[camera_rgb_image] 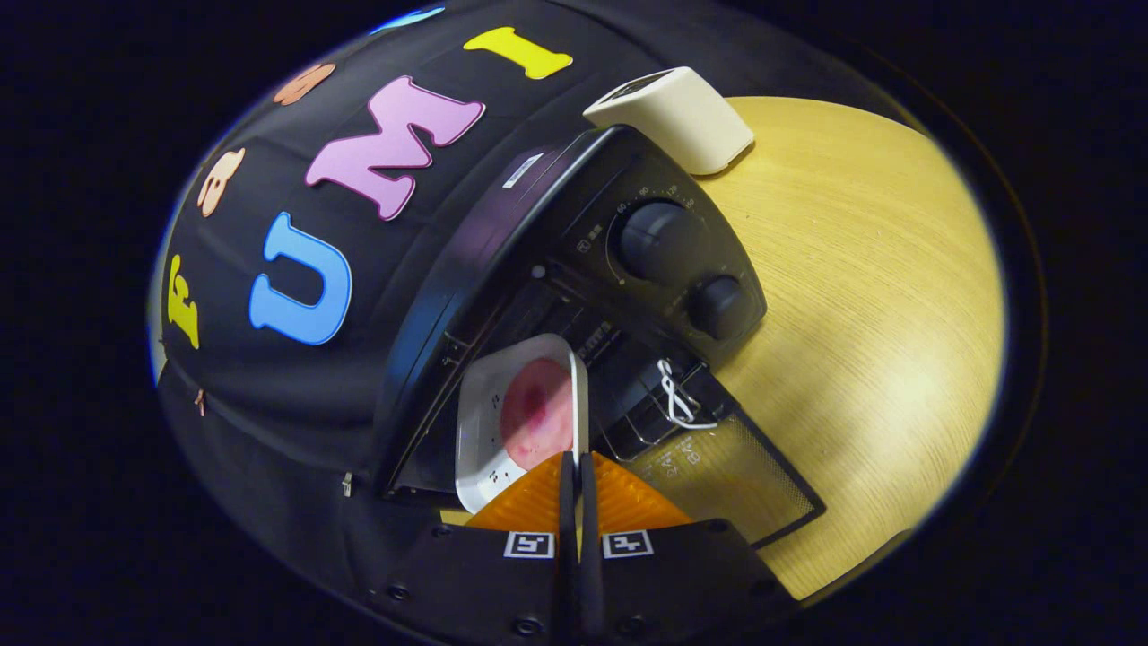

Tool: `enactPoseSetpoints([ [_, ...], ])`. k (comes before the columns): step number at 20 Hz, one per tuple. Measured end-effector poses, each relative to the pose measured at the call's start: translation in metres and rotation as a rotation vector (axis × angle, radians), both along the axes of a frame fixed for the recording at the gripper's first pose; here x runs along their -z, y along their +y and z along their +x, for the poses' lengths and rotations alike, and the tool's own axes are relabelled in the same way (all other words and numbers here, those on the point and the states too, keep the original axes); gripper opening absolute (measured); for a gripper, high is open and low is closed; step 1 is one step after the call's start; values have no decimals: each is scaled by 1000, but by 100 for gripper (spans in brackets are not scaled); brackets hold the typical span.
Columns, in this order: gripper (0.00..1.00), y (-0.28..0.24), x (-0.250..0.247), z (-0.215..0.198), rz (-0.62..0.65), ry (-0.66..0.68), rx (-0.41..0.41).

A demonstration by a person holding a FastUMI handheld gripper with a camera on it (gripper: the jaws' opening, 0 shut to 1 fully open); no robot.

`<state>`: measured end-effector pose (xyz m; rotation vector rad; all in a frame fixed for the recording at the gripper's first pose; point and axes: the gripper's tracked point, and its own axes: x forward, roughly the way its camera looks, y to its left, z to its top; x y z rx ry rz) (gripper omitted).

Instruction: Open the toaster oven, put the food inside, and close the toaster oven door.

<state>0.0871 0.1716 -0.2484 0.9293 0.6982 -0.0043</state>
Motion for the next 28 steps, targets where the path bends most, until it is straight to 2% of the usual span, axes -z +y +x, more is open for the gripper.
enactPoseSetpoints([
  [6, 5, 2, 18, 32, 19, 60, 148],
  [10, 5, 3, 20, 39, 55, 91, 226],
  [13, 6, 3, 21, 39, 70, 104, 258],
  [16, 11, 10, 15, 36, 108, 100, 246],
  [18, 26, 14, 6, 35, 112, 76, 224],
  [22, 85, 26, -3, 19, 81, 58, 150],
  [23, 96, 29, -2, 12, 65, 67, 127],
  [24, 100, 28, 3, 4, 34, 85, 113],
  [28, 99, 29, -1, -23, -32, 88, 33],
])
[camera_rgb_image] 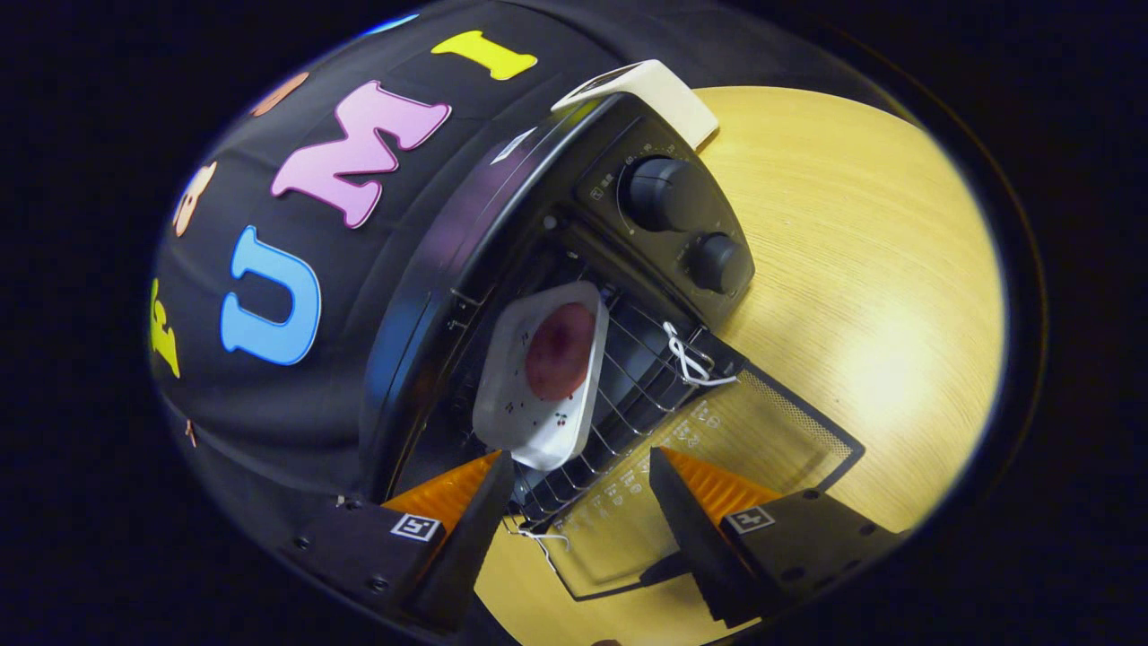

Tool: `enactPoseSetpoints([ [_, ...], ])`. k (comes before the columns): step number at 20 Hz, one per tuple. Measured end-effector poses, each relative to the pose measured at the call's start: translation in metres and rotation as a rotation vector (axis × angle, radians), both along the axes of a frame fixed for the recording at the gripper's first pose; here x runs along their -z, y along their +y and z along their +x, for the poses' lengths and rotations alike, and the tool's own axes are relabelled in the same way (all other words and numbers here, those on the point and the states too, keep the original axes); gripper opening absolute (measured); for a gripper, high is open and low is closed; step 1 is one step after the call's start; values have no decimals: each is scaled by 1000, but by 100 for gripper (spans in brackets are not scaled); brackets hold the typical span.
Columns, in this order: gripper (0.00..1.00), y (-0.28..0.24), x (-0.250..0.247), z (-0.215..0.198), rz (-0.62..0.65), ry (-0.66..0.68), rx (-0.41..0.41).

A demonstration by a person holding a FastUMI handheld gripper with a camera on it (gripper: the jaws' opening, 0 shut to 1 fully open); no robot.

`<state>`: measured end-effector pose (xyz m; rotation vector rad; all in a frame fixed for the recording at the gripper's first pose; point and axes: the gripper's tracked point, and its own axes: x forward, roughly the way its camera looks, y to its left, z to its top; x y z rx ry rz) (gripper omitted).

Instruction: Open the toaster oven, put the food inside, and close the toaster oven door.

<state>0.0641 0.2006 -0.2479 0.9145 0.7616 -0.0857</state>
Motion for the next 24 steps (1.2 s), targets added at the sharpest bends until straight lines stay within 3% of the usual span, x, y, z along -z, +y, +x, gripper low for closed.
enactPoseSetpoints([
  [14, 99, -24, 45, -105, -616, 15, -521],
  [20, 99, -26, 74, -116, -777, 49, -661],
  [24, 100, -26, 91, -113, -859, 71, -701],
])
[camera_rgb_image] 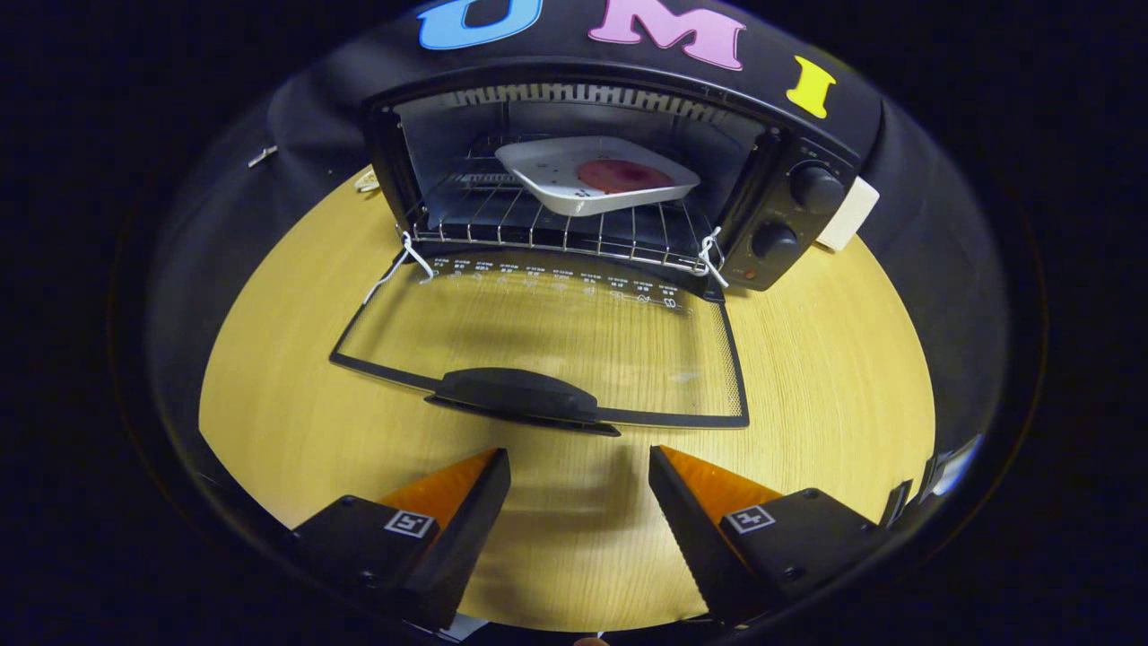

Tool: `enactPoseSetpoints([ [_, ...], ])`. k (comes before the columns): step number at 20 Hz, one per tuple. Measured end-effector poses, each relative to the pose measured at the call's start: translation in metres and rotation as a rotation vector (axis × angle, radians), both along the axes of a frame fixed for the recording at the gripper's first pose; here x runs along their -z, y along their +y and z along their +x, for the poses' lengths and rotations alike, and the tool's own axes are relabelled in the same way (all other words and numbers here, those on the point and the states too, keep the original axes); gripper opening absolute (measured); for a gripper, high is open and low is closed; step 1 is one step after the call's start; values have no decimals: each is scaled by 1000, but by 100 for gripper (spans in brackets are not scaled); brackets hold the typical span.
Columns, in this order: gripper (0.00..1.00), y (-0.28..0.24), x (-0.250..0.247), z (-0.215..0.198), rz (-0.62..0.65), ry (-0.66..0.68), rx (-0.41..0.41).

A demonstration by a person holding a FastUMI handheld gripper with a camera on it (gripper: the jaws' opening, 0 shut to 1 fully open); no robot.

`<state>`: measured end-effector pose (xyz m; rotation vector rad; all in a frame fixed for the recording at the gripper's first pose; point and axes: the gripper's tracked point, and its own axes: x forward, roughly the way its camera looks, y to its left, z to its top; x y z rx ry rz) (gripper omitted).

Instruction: Open the toaster oven, put the food inside, and close the toaster oven door.

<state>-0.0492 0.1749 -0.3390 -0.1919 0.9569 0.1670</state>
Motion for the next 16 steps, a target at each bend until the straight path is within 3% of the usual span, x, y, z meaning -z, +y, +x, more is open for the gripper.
enactPoseSetpoints([
  [9, 99, 16, 5, 17, 55, 9, 29],
  [16, 98, 17, -7, 18, 57, -48, -18],
])
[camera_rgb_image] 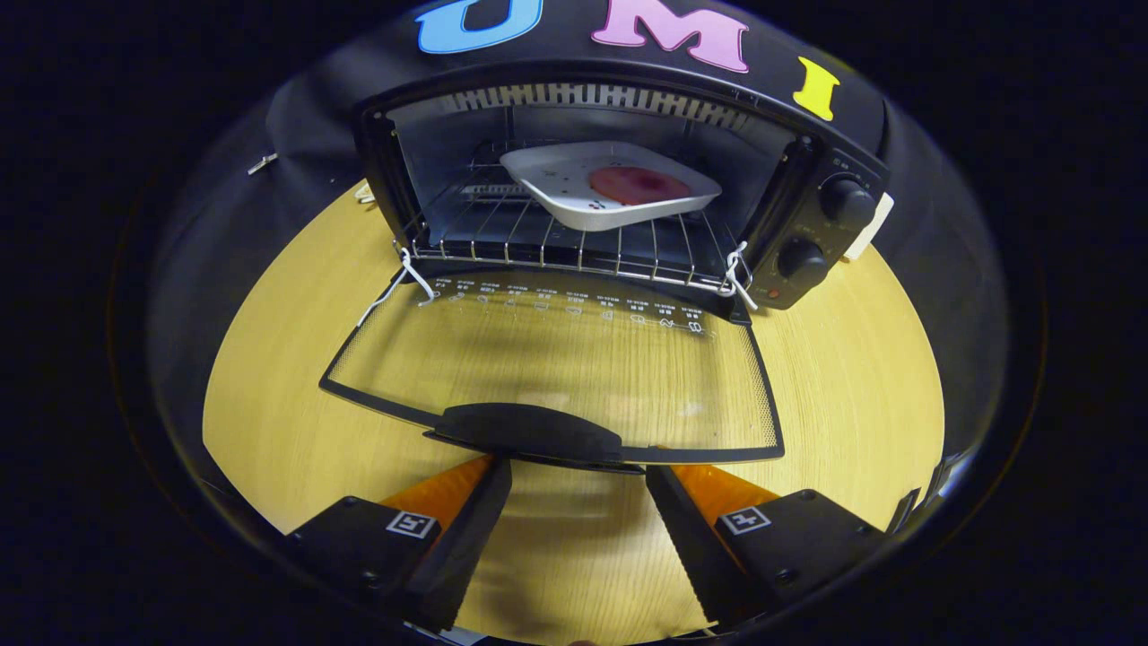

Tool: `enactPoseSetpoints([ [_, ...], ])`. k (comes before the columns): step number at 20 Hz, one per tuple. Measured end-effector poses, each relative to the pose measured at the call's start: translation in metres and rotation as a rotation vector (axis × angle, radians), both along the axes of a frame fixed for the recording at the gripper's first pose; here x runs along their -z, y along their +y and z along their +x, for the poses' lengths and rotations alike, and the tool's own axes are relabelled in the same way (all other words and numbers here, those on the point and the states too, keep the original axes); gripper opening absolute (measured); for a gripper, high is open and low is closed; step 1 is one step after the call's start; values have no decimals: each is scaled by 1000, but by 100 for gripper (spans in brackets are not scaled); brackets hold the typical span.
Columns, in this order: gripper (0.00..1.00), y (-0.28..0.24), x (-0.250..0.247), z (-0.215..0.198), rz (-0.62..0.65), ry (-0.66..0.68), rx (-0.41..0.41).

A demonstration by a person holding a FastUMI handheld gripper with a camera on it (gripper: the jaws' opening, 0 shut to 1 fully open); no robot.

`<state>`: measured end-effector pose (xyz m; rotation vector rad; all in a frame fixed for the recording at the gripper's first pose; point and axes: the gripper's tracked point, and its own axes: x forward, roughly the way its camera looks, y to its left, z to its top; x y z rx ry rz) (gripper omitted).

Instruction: Open the toaster oven, put the food inside, and close the toaster oven door.

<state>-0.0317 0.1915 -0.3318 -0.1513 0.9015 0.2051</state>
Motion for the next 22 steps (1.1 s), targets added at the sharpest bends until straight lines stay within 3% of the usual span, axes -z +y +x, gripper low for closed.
enactPoseSetpoints([
  [10, 98, 4, -66, 2, 9, -216, -138],
  [17, 100, 4, -133, 38, 2, -390, -140],
  [22, 99, 1, -175, 50, 91, -453, -97],
])
